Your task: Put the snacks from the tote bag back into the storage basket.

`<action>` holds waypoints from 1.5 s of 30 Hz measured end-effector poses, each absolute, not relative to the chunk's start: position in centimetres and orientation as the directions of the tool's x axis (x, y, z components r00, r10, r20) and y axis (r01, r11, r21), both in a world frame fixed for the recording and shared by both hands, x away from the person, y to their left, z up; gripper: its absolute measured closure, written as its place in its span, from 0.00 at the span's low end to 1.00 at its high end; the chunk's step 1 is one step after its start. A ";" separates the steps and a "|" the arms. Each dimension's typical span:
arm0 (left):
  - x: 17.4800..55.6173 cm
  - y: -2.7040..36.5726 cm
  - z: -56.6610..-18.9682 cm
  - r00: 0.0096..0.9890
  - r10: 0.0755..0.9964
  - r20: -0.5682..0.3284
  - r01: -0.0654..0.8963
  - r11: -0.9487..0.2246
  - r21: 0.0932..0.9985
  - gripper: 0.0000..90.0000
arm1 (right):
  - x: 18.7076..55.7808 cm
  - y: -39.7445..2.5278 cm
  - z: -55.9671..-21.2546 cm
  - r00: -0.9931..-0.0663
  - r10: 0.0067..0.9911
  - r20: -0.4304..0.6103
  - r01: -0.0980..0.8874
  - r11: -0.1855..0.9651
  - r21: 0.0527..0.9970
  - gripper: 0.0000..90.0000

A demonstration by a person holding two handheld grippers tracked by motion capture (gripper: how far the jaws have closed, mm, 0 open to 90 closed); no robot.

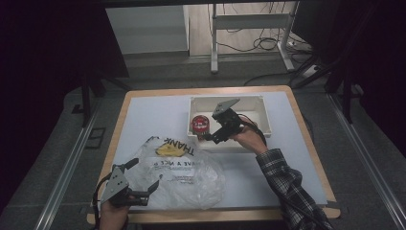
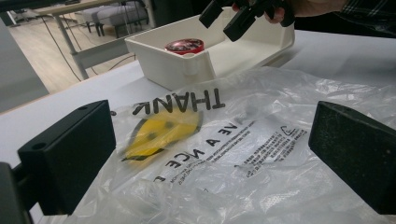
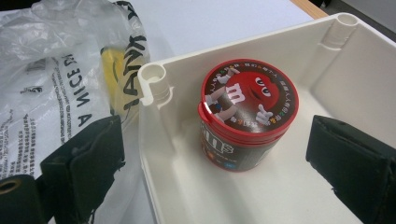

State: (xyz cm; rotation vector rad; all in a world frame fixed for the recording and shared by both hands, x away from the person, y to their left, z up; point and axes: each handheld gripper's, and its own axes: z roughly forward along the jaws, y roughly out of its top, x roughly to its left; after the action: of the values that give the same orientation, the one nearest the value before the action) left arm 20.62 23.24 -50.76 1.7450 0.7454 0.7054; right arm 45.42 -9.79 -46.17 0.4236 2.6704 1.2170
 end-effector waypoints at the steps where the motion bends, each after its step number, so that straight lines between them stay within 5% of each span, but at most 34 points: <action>1: 20.6 23.2 -50.8 0.630 0.770 0.101 0.143 -0.243 0.959 0.01 | 45.4 -9.8 -46.2 -0.943 0.330 -0.036 0.189 0.623 0.759 0.05; 45: 20.4 23.4 -50.6 0.626 0.773 0.100 0.134 -0.233 0.963 0.01 | 42.2 -12.3 -46.4 -0.921 0.389 -0.010 0.221 0.544 0.809 0.05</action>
State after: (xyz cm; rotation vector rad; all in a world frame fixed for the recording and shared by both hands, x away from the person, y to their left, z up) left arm 20.43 23.44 -50.62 1.7296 0.7447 0.7121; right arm 42.19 -12.29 -46.36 0.5174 2.5906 1.3177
